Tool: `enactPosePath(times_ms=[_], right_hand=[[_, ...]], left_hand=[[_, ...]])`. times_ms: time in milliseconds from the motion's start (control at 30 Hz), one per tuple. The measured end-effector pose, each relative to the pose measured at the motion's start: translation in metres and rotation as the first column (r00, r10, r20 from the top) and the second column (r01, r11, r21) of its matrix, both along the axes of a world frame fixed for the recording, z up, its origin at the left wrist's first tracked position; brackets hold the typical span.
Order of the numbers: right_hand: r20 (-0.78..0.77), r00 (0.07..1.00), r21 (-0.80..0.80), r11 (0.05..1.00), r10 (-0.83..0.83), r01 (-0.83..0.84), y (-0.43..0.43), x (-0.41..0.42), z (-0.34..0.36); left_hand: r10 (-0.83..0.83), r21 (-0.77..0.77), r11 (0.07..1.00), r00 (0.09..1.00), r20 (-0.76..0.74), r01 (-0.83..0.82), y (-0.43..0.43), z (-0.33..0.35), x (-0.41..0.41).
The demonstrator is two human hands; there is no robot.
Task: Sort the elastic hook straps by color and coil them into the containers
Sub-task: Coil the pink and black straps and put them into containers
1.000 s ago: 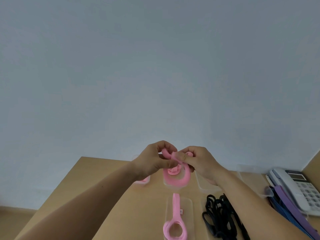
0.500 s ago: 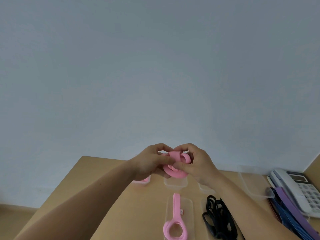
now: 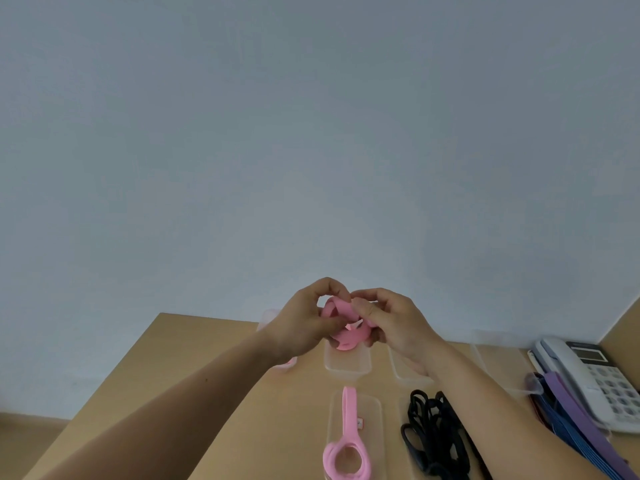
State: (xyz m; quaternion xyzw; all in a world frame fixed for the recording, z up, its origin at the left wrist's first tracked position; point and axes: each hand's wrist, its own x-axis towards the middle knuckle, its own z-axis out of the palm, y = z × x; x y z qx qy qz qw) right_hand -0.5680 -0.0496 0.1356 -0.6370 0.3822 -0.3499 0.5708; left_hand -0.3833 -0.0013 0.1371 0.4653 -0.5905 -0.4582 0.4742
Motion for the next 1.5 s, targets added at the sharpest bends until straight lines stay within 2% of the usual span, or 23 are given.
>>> enactPosePath(times_ms=[167, 267, 333, 533, 767, 933, 1033, 1167, 1500], right_hand=[[0.034, 0.998, -0.050, 0.997, -0.049, 0.051, 0.000, -0.003, 0.003], [0.051, 0.996, -0.068, 0.994, -0.078, 0.082, -0.004, -0.004, 0.000], [0.050, 0.994, -0.073, 0.992, -0.096, 0.100, -0.006, -0.004, -0.002], [0.057, 0.989, -0.056, 0.989, -0.137, 0.140, -0.011, -0.004, -0.009], [0.110, 0.980, -0.035, 0.984, -0.168, 0.172, -0.011, 0.004, -0.011], [0.149, 0.971, -0.044, 0.980, -0.187, 0.195, -0.011, 0.012, -0.012], [0.142, 0.973, -0.046, 0.981, -0.182, 0.191, -0.011, 0.014, -0.013], [0.123, 0.973, -0.041, 0.979, -0.195, 0.201, -0.013, 0.013, -0.015], [0.099, 0.976, -0.071, 0.977, -0.195, 0.202, -0.013, 0.023, -0.016]], left_hand=[[-0.041, 0.056, 0.997, 0.995, -0.096, 0.047, -0.001, -0.001, 0.000], [0.019, 0.171, 0.985, 0.962, -0.271, 0.029, -0.004, 0.000, 0.003], [0.028, 0.178, 0.984, 0.951, -0.307, 0.029, -0.006, -0.002, 0.005], [0.093, 0.086, 0.993, 0.978, -0.187, -0.078, -0.003, -0.008, 0.009], [0.212, 0.016, 0.977, 0.966, -0.145, -0.212, -0.001, -0.010, 0.008], [0.288, -0.056, 0.955, 0.957, -0.047, -0.290, -0.001, -0.016, 0.007], [0.226, -0.045, 0.973, 0.974, -0.007, -0.226, 0.000, -0.018, 0.012], [0.113, -0.028, 0.993, 0.993, -0.037, -0.114, 0.001, -0.020, 0.023], [0.175, -0.011, 0.984, 0.978, -0.111, -0.178, -0.003, -0.031, 0.032]])
